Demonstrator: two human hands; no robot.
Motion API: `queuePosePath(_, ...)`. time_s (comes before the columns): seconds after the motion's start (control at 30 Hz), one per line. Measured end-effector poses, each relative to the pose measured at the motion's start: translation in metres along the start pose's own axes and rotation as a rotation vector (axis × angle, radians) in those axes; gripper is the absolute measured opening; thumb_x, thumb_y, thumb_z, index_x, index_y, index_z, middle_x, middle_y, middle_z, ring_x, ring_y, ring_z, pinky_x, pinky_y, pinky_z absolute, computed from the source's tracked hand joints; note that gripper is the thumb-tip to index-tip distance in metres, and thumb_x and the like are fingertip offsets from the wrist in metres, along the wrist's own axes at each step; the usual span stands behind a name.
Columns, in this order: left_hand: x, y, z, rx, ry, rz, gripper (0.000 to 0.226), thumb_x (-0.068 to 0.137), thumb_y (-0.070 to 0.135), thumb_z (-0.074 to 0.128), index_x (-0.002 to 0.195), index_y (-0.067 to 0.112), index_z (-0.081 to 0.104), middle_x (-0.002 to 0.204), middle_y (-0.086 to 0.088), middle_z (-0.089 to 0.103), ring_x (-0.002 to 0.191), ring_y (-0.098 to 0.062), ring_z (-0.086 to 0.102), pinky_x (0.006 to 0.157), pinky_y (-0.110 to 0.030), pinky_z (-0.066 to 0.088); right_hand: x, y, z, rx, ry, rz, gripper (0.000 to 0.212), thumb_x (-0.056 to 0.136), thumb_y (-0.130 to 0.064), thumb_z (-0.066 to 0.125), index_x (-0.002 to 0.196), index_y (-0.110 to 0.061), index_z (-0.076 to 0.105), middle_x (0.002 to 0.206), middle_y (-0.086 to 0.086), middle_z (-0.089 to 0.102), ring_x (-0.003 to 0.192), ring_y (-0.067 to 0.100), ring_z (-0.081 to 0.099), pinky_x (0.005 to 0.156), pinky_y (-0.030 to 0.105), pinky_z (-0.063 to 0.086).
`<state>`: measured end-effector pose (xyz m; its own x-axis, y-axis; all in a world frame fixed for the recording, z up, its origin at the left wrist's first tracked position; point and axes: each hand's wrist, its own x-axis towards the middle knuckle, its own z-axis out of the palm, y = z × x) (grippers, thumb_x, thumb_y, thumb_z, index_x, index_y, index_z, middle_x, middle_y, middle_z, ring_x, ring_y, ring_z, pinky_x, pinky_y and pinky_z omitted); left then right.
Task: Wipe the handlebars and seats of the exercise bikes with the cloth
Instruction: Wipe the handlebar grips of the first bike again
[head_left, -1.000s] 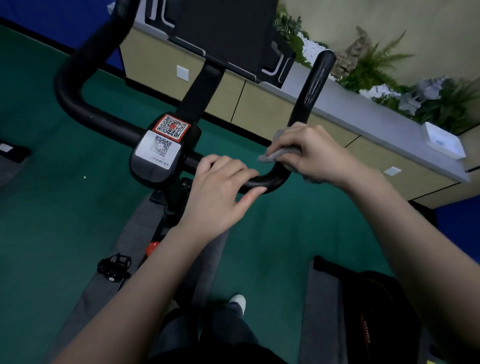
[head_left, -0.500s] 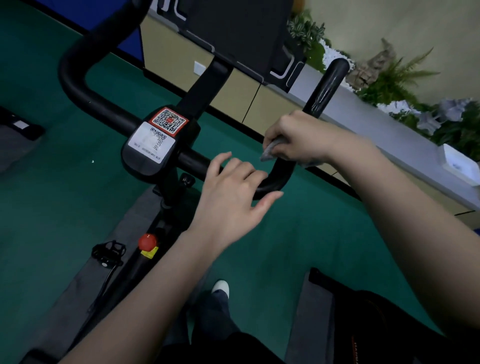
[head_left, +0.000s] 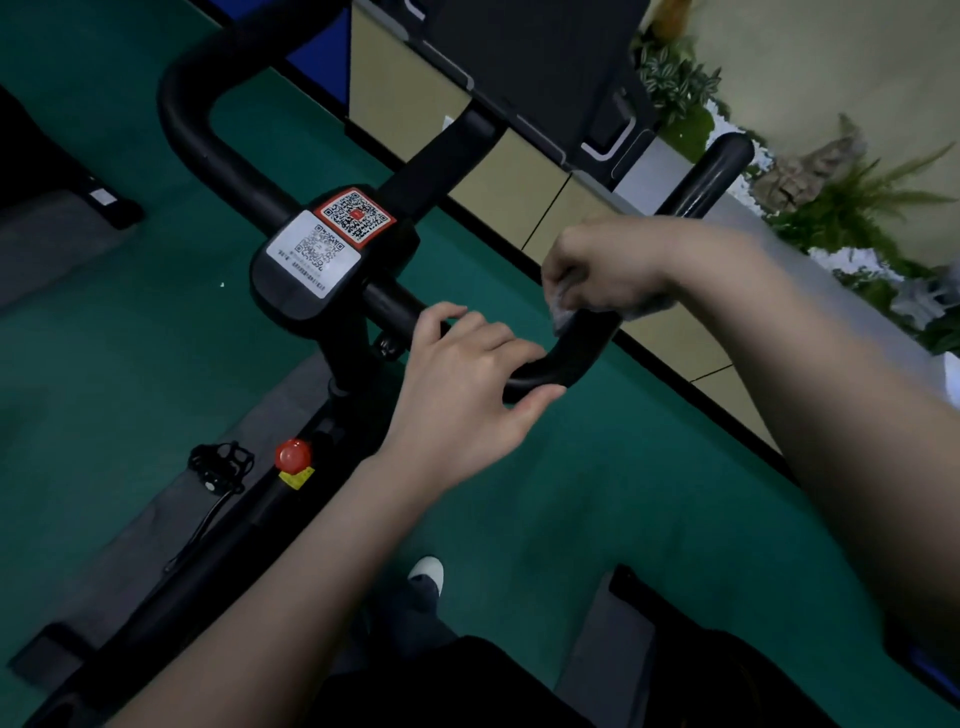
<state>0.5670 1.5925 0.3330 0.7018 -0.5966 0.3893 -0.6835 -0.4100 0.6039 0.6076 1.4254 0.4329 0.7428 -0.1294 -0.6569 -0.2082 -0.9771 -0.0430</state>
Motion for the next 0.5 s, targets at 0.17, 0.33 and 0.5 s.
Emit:
queuePosePath(0.17,0.0,0.0,0.001,0.002,0.0,0.004,0.029,0.081,0.049,0.063,0.092,0.024,0.073,0.078,0.01,0.066,0.08,-0.016,0.059,0.094,-0.034,0.028,-0.016,0.022,0.039,0.092,0.483,-0.248,0.017,0.089,-0.004,0.056,0.091,-0.014,0.07,0.078,-0.01,0.061,0.073,0.008,0.058,0.068,0.015,0.043)
queuePosePath(0.33,-0.001,0.0,0.004,0.0,0.026,0.004,0.027,0.081,0.047,0.064,0.091,0.024,0.074,0.079,0.01,0.066,0.079,-0.016,0.059,0.09,-0.032,0.026,-0.013,0.019,0.12,0.624,1.346,-0.122,0.022,0.085,0.01,0.053,0.097,-0.001,0.069,0.094,-0.002,0.06,0.096,0.018,0.049,0.085,0.015,0.036)
queuePosePath(0.5,-0.001,-0.001,0.006,0.011,0.033,0.013,0.029,0.083,0.049,0.061,0.093,0.025,0.073,0.08,0.011,0.066,0.078,-0.015,0.059,0.088,-0.031,0.027,-0.005,-0.019,0.16,0.986,1.615,-0.032,0.023,0.086,0.008,0.05,0.098,-0.005,0.065,0.099,0.0,0.062,0.101,0.023,0.056,0.091,0.03,0.043)
